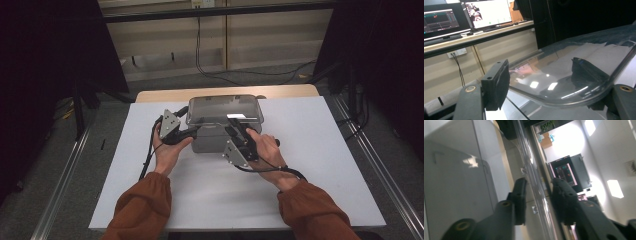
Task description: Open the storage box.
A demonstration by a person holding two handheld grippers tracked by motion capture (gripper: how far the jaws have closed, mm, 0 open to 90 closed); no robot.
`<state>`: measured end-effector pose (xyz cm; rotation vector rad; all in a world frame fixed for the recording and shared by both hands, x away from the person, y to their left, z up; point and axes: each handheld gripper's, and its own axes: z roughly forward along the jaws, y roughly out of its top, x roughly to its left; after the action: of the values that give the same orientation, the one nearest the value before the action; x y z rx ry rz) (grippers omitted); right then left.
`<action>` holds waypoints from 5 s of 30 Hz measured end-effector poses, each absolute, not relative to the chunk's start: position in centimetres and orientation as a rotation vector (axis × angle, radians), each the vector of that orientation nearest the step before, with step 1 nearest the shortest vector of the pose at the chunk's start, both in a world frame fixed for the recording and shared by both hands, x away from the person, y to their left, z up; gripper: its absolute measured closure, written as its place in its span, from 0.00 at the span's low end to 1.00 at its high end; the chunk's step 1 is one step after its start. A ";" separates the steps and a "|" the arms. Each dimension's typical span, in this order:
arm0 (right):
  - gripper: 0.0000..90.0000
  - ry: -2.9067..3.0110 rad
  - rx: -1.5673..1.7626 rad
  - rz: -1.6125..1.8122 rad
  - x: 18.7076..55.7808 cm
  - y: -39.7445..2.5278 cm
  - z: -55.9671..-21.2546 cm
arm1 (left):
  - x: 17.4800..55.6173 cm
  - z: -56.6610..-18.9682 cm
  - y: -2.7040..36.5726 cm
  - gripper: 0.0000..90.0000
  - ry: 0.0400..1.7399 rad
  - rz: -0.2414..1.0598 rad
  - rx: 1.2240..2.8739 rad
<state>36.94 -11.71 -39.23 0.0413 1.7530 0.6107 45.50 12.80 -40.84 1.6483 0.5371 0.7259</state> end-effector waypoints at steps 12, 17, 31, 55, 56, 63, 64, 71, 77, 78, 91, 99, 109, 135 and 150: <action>0.45 1.802 0.400 1.005 39.0 -15.5 -38.7 | 45.6 -40.5 12.8 0.38 0.531 0.723 1.642; 0.41 1.810 0.521 1.149 39.8 -16.9 -38.9 | 45.8 -40.5 12.7 0.39 0.546 0.717 1.640; 0.17 1.759 0.737 1.317 41.7 -19.3 -39.1 | 45.8 -40.1 12.6 0.41 0.557 0.717 1.629; 0.33 1.731 0.793 1.429 43.6 -20.9 -38.6 | 46.8 -38.9 12.4 0.43 0.583 0.686 1.601; 0.33 1.733 0.797 1.433 43.7 -20.9 -38.6 | 46.9 -38.8 12.5 0.43 0.581 0.693 1.613; 0.35 1.755 0.805 1.438 44.3 -21.1 -38.3 | 47.4 -38.9 12.4 0.43 0.599 0.687 1.613; 0.35 1.757 0.803 1.434 44.4 -21.2 -38.1 | 47.5 -38.8 12.4 0.45 0.602 0.684 1.601; 0.49 1.753 0.801 1.457 45.0 -21.4 -37.9 | 48.0 -38.1 12.5 0.49 0.584 0.693 1.601; 0.52 1.757 0.776 1.470 45.4 -21.4 -37.4 | 48.7 -37.8 12.5 0.50 0.578 0.689 1.611; 0.53 1.753 0.773 1.472 45.5 -21.4 -37.3 | 48.8 -37.7 12.5 0.52 0.583 0.687 1.606; 0.53 1.740 0.766 1.449 46.9 -21.6 -37.0 | 50.0 -36.9 12.7 0.61 0.565 0.711 1.617; 0.52 1.751 0.798 1.400 48.1 -22.1 -37.5 | 50.5 -36.6 12.7 0.65 0.572 0.719 1.604; 0.54 1.752 0.835 1.399 49.6 -22.5 -37.9 | 51.1 -36.3 12.7 0.67 0.577 0.719 1.598; 0.68 1.737 0.830 1.425 51.8 -22.4 -38.1 | 53.8 -36.9 12.3 0.67 0.605 0.740 1.586; 0.68 1.738 0.831 1.410 52.6 -22.4 -38.1 | 55.5 -38.1 12.0 0.69 0.644 0.696 1.631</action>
<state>52.60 -22.43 -38.13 0.8312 1.7384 1.4096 55.45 12.03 -38.09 1.6305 0.6436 0.6964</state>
